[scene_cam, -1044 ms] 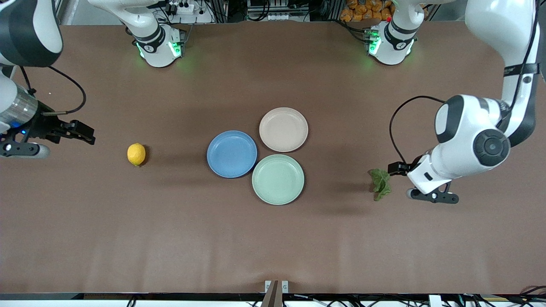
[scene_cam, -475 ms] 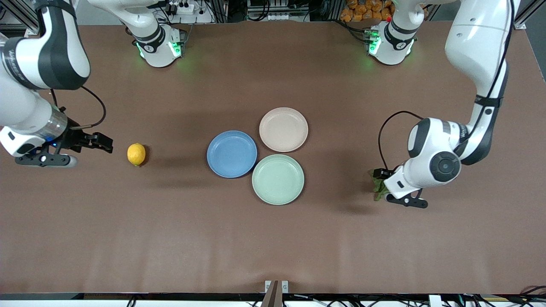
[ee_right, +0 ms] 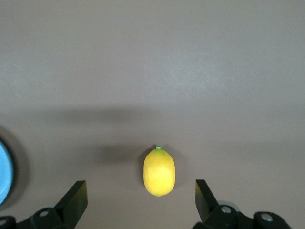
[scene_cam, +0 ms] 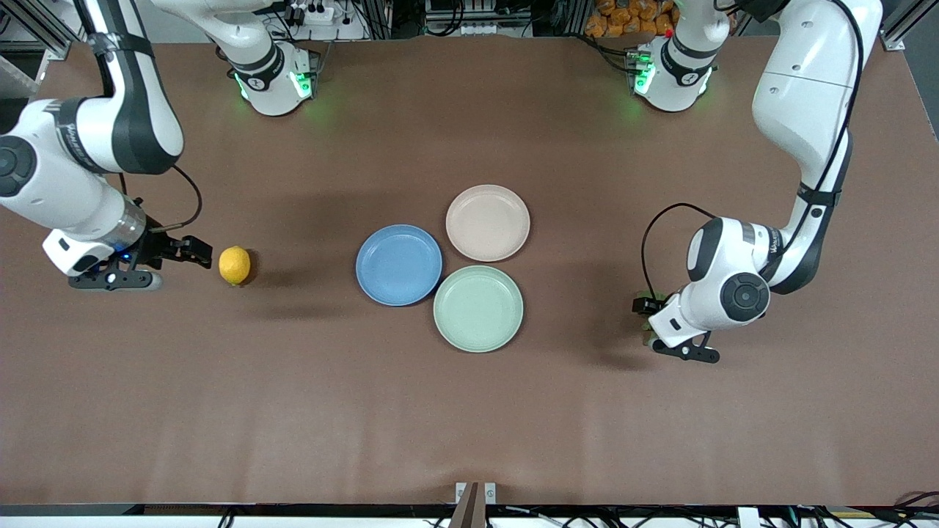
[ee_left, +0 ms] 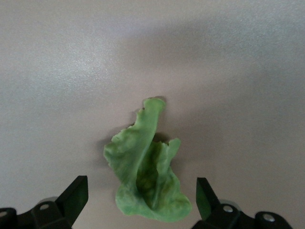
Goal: Place lemon and lettuce in plates
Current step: 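Lower the left gripper onto the lettuce while the right gripper reaches the lemon, then close the left gripper on the lettuce while the right gripper grasps the lemon, then carry the lettuce to the beige plate while the right gripper carries the lemon, then open the left gripper over the beige plate while the right gripper lowers the lemon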
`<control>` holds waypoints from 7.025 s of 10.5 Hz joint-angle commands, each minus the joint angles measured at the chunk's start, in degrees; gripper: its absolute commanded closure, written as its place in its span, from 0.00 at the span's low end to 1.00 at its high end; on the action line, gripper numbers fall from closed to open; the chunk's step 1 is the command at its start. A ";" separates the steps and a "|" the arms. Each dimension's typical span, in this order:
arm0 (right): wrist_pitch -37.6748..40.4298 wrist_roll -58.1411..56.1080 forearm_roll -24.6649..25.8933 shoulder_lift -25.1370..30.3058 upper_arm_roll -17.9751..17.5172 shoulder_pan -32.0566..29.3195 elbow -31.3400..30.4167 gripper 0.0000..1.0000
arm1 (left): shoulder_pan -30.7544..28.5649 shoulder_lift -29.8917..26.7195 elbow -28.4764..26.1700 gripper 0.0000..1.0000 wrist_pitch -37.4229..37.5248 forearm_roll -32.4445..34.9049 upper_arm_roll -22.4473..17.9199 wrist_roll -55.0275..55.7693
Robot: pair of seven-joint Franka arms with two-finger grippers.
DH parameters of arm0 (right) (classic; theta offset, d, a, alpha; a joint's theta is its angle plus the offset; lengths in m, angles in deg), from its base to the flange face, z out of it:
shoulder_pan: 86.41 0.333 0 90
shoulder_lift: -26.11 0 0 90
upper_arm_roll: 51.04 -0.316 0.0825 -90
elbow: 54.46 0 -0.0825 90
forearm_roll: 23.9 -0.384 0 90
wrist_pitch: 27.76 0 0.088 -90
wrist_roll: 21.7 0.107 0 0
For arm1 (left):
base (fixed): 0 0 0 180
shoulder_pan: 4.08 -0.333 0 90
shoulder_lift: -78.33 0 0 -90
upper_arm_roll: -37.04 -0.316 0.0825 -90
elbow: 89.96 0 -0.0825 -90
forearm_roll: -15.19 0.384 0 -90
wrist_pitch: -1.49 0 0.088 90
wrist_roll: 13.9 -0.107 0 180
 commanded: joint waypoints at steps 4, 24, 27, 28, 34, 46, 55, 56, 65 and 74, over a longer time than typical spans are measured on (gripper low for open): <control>-11.48 -1.79 -0.04 -1.66 -0.61 -2.66 -8.75 0.00 | -0.25 1.27 -0.11 0.00 -0.41 1.37 0.23 -0.47; -31.71 -0.91 -0.13 -16.43 -1.14 -4.43 -15.35 0.08 | 0.45 -12.09 -9.95 1.00 2.05 0.57 9.88 9.96; -31.45 -0.91 -0.22 -16.61 -1.57 -4.69 -15.26 0.38 | 1.15 -12.01 -9.69 1.00 2.05 0.57 15.50 20.77; -31.18 -0.91 -0.13 -16.52 -1.66 -4.60 -15.09 0.46 | 2.28 -11.83 -9.60 1.00 2.05 0.57 16.39 23.84; -21.71 -0.74 -0.57 -12.48 -3.85 -5.04 -11.41 0.58 | 16.34 -9.47 -7.06 1.00 2.05 1.10 16.40 45.03; -14.92 22.98 -0.48 -13.88 -17.31 3.29 0.03 0.61 | 22.51 -3.65 -3.27 0.00 1.52 3.74 15.43 51.30; -15.54 44.59 11.71 -25.47 -18.36 12.09 8.28 0.60 | 9.61 -6.12 0.77 0.00 1.52 4.71 12.18 39.45; -15.54 46.27 13.04 -26.44 -18.45 12.88 9.08 0.60 | 8.28 -6.38 0.77 0.00 1.52 4.88 12.18 37.17; -15.62 52.96 20.09 -30.41 -18.45 14.65 11.63 0.10 | -1.84 -6.47 0.77 0.00 1.78 6.11 10.18 23.87; -4.06 42.99 8.70 -18.57 -20.12 8.86 11.81 0.00 | -5.17 -9.54 0.25 0.00 1.78 7.08 8.49 17.37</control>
